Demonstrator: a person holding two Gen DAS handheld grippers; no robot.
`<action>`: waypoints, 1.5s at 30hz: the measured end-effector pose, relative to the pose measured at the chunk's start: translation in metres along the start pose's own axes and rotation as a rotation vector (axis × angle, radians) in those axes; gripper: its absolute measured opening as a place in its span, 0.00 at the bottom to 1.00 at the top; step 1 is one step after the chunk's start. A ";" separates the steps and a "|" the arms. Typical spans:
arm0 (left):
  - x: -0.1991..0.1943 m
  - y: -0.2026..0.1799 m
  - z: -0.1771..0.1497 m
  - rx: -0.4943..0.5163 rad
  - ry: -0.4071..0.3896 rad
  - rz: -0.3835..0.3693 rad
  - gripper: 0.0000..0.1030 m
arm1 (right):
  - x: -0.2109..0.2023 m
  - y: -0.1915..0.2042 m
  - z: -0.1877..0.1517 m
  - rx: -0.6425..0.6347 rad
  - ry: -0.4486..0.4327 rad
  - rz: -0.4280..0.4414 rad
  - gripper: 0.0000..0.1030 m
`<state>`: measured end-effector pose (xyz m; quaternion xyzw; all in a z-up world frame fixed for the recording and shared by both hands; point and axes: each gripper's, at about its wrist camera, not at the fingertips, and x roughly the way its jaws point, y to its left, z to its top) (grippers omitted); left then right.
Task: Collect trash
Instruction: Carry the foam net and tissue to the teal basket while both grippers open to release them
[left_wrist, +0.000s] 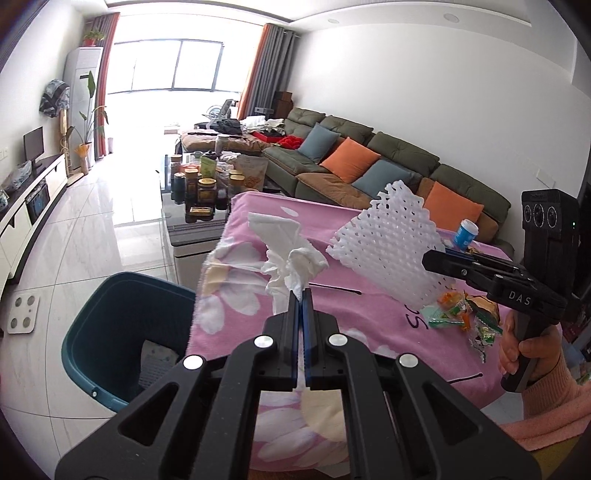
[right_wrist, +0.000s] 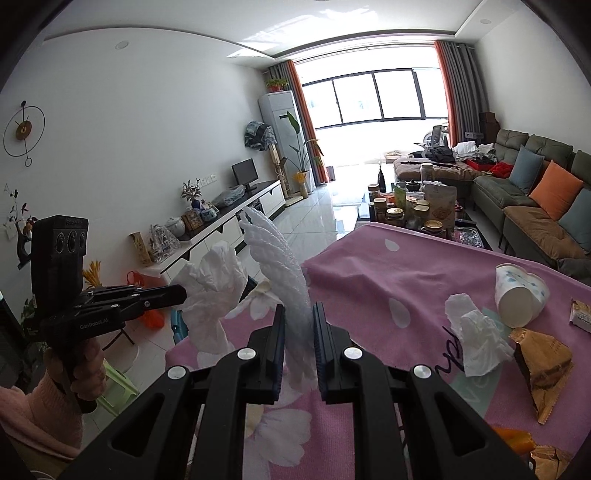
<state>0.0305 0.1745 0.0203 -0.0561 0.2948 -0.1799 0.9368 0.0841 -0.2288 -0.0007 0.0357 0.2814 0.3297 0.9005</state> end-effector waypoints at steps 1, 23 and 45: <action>-0.004 0.007 0.001 -0.007 -0.007 0.015 0.02 | 0.005 0.005 0.003 -0.007 0.004 0.013 0.13; -0.019 0.131 -0.005 -0.153 0.000 0.266 0.02 | 0.121 0.088 0.052 -0.046 0.099 0.276 0.13; 0.056 0.173 -0.032 -0.234 0.131 0.320 0.03 | 0.216 0.109 0.019 0.037 0.333 0.241 0.23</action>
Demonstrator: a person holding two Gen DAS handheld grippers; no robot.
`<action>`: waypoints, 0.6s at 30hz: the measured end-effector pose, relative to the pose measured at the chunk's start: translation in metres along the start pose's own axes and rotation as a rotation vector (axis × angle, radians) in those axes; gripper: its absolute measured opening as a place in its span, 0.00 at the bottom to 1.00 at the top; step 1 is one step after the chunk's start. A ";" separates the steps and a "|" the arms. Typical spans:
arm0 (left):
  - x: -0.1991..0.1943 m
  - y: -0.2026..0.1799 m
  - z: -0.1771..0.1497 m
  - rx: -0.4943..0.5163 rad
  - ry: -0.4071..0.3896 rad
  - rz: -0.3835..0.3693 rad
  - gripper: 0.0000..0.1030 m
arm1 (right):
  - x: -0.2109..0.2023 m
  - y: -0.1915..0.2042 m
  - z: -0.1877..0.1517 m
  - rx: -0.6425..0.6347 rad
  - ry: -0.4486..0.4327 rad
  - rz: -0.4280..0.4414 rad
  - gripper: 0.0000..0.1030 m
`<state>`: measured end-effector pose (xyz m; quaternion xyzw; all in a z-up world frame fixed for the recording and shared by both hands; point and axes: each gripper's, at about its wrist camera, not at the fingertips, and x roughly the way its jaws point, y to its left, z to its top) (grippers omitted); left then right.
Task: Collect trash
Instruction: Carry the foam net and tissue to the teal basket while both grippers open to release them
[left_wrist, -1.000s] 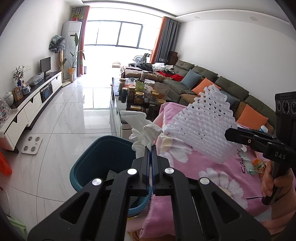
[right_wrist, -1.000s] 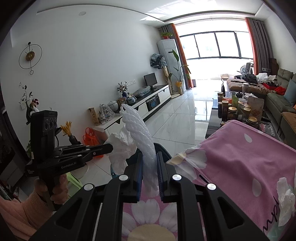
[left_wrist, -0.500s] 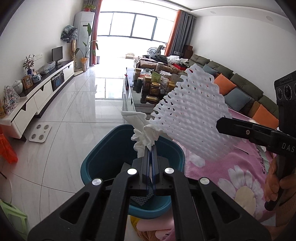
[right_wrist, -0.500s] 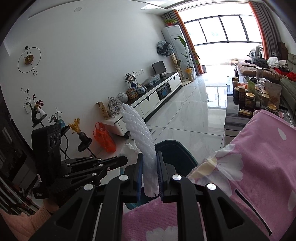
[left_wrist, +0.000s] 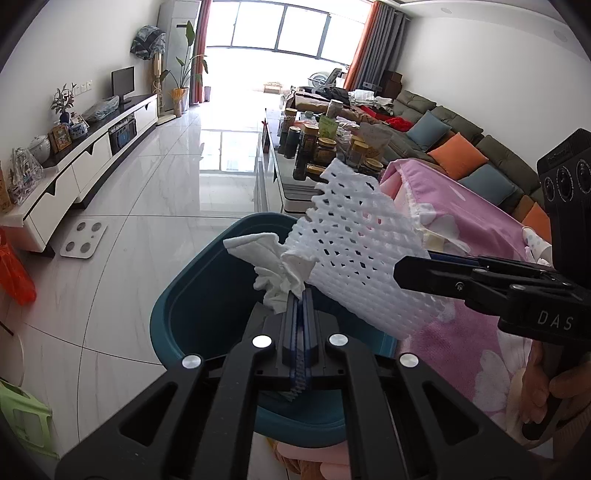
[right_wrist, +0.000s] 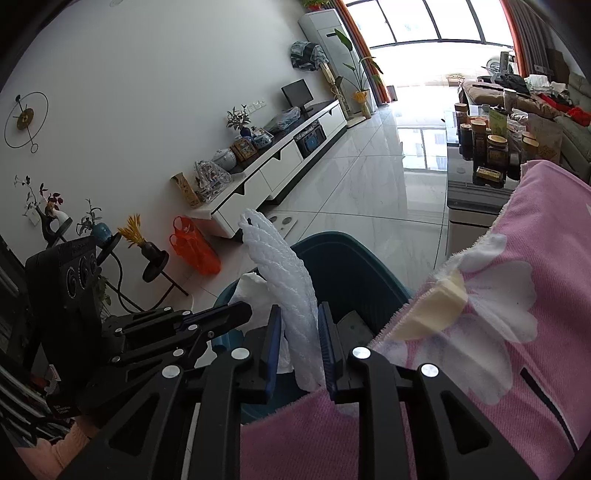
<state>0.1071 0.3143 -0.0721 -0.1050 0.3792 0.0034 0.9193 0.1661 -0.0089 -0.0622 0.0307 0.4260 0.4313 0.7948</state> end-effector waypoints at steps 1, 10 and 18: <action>0.003 0.001 -0.001 -0.002 0.004 0.006 0.03 | 0.002 0.000 -0.001 0.003 0.005 -0.003 0.24; 0.015 0.006 -0.009 -0.041 0.015 0.011 0.20 | -0.004 -0.005 -0.002 0.027 -0.004 -0.017 0.31; -0.015 -0.025 -0.011 0.010 -0.063 -0.024 0.39 | -0.036 -0.015 -0.010 0.018 -0.042 -0.023 0.31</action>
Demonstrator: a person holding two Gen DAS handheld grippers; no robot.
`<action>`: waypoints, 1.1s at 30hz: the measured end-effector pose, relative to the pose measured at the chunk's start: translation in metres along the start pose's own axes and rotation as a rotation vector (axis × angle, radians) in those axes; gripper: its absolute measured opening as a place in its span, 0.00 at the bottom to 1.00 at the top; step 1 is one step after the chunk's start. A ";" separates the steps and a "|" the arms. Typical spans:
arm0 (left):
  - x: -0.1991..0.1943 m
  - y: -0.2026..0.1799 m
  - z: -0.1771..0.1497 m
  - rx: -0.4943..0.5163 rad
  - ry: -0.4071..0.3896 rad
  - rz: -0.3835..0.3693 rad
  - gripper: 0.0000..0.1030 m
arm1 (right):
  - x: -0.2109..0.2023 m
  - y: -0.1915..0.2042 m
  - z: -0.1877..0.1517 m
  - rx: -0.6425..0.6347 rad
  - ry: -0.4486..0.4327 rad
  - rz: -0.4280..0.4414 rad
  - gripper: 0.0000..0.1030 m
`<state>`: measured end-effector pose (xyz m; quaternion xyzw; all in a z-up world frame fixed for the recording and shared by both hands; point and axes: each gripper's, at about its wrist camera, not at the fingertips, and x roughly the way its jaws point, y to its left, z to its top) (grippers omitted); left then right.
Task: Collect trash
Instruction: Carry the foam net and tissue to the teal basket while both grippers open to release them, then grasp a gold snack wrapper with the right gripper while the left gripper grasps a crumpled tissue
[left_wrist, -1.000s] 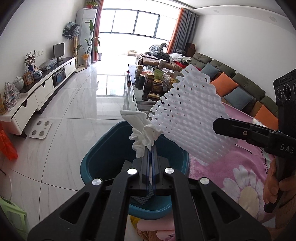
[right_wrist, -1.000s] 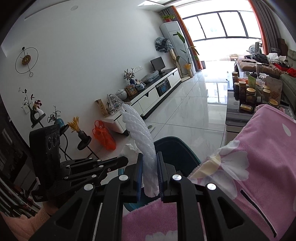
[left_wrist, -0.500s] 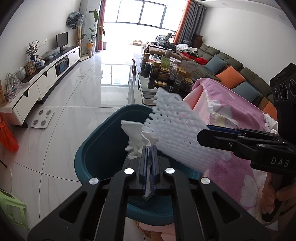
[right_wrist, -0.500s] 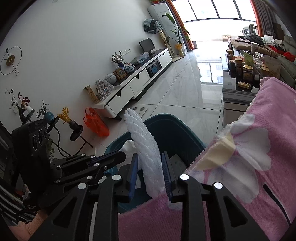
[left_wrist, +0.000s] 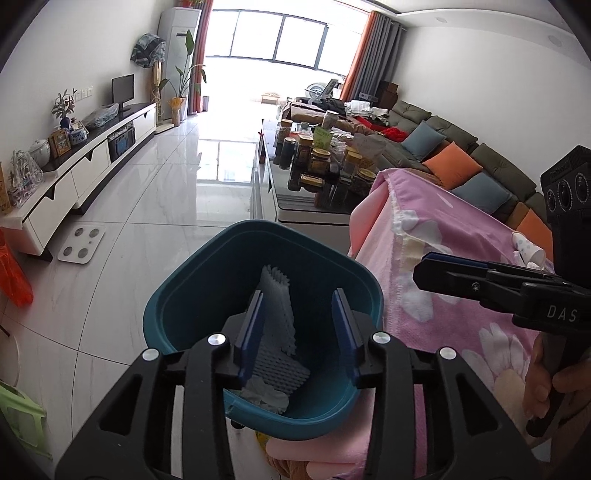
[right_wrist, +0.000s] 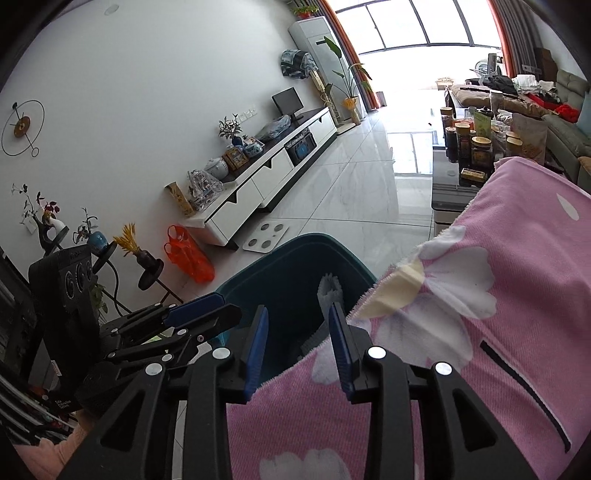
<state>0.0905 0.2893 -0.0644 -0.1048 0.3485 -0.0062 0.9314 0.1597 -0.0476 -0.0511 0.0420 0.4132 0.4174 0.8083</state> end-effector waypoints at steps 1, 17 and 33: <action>-0.003 -0.006 0.001 0.013 -0.010 -0.011 0.40 | -0.007 -0.001 -0.002 -0.004 -0.009 -0.004 0.31; -0.006 -0.143 0.001 0.218 -0.012 -0.268 0.48 | -0.156 -0.060 -0.037 0.048 -0.202 -0.167 0.33; 0.029 -0.279 -0.004 0.380 0.075 -0.432 0.50 | -0.269 -0.167 -0.097 0.235 -0.282 -0.465 0.34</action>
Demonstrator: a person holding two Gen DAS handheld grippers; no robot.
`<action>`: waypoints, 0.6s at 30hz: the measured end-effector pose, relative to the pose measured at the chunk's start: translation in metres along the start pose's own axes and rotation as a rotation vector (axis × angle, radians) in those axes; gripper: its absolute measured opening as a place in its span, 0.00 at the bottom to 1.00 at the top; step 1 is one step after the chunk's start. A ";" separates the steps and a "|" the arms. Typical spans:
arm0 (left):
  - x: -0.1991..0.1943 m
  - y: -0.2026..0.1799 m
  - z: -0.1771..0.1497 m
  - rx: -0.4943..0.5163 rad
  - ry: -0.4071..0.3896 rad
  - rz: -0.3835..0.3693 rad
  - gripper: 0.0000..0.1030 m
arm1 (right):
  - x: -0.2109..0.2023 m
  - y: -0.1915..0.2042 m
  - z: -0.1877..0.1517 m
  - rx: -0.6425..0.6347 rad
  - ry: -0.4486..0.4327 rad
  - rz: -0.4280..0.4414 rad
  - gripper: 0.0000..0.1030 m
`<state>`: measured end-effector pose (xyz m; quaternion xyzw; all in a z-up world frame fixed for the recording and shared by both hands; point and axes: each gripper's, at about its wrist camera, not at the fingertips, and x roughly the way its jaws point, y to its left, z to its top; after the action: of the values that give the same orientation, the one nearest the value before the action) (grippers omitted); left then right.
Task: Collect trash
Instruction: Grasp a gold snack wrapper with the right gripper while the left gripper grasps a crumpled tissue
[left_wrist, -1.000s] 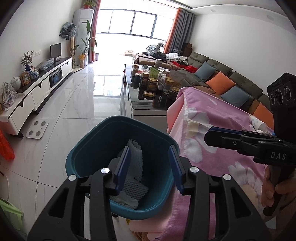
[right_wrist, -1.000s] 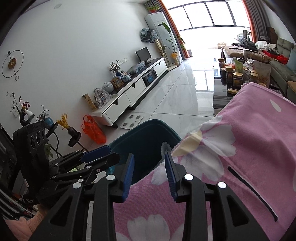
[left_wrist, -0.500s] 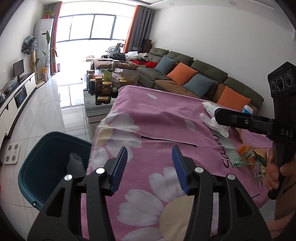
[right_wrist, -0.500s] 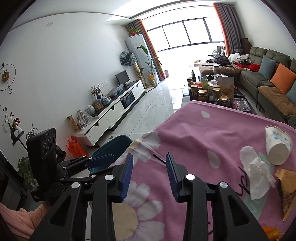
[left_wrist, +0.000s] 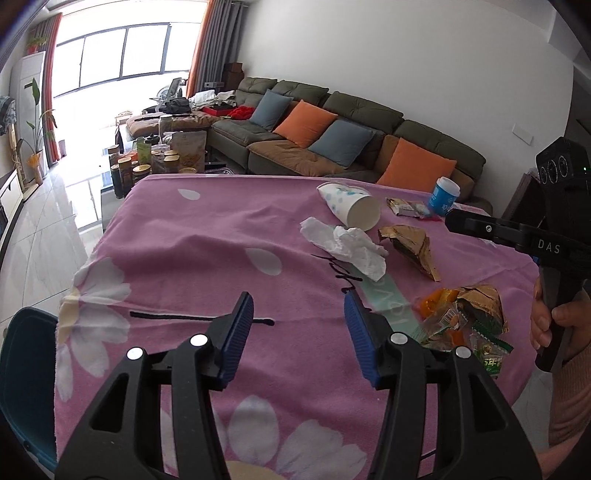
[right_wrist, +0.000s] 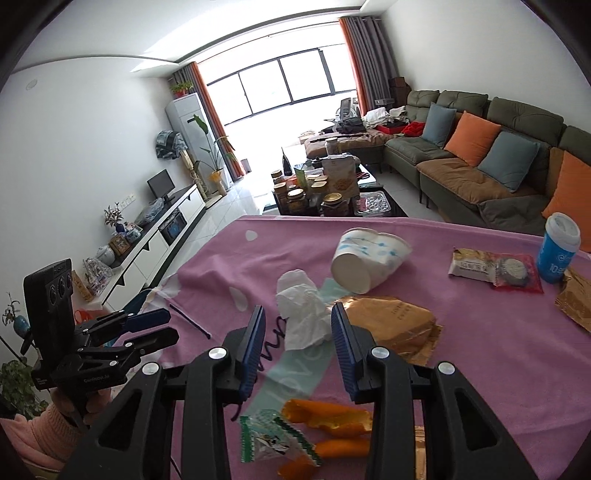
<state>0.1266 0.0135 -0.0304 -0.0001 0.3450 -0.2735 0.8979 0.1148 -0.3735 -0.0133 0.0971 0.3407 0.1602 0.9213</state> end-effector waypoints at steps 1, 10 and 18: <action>0.005 -0.005 0.003 0.007 0.005 -0.005 0.51 | 0.000 -0.010 0.001 0.003 0.001 -0.014 0.34; 0.052 -0.030 0.026 0.018 0.072 -0.032 0.54 | 0.010 -0.052 0.001 0.023 0.033 -0.069 0.44; 0.091 -0.037 0.043 0.013 0.138 -0.022 0.57 | 0.026 -0.077 0.002 0.062 0.083 -0.067 0.52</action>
<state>0.1904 -0.0706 -0.0469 0.0210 0.4042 -0.2849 0.8689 0.1525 -0.4362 -0.0491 0.1076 0.3867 0.1226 0.9077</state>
